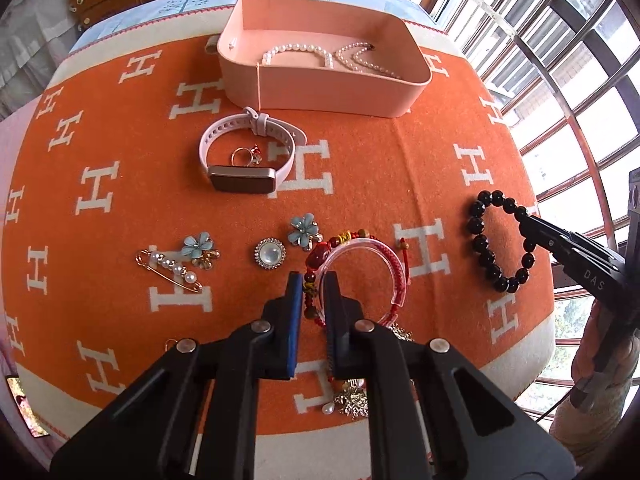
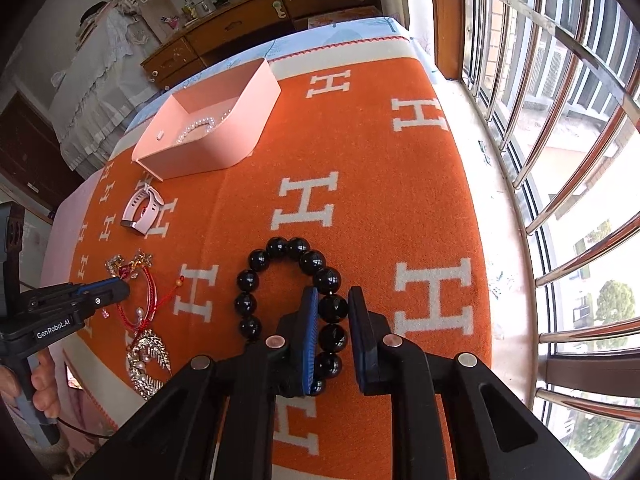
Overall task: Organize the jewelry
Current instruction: 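Grasp the black bead bracelet with the right gripper while the left grasps the red bangle, then lower both bracelets into the pink tray and open both grippers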
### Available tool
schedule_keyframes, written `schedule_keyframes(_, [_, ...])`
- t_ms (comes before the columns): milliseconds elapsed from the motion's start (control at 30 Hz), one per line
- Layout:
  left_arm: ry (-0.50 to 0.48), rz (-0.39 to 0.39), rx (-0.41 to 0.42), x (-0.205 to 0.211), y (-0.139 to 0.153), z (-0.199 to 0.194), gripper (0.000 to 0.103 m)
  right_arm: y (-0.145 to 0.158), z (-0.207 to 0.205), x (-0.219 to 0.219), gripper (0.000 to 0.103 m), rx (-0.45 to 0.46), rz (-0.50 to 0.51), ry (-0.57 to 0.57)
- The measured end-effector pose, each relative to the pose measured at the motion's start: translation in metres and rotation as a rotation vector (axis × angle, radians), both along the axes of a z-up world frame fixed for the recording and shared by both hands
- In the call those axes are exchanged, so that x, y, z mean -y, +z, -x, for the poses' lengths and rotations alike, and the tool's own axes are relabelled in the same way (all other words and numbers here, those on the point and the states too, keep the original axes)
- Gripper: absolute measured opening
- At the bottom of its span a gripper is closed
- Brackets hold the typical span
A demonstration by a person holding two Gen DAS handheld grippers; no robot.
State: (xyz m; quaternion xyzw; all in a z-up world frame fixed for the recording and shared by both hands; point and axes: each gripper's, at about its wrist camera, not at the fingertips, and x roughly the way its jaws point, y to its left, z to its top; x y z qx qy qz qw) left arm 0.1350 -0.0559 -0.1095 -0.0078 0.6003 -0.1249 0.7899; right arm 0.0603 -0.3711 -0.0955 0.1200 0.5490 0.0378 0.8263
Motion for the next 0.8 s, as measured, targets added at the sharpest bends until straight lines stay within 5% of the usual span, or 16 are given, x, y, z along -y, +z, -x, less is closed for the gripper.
schedule_keyframes(467, [0.015,0.031,0.100,-0.032,0.054,0.003,0.008,0.095,-0.002,-0.046,0.015,0.182,-0.024,0.080])
schedule_keyframes(800, [0.039,0.011,0.223,-0.041,0.110,-0.039,0.008,0.178,-0.036,-0.090,0.015,0.342,-0.030,0.116])
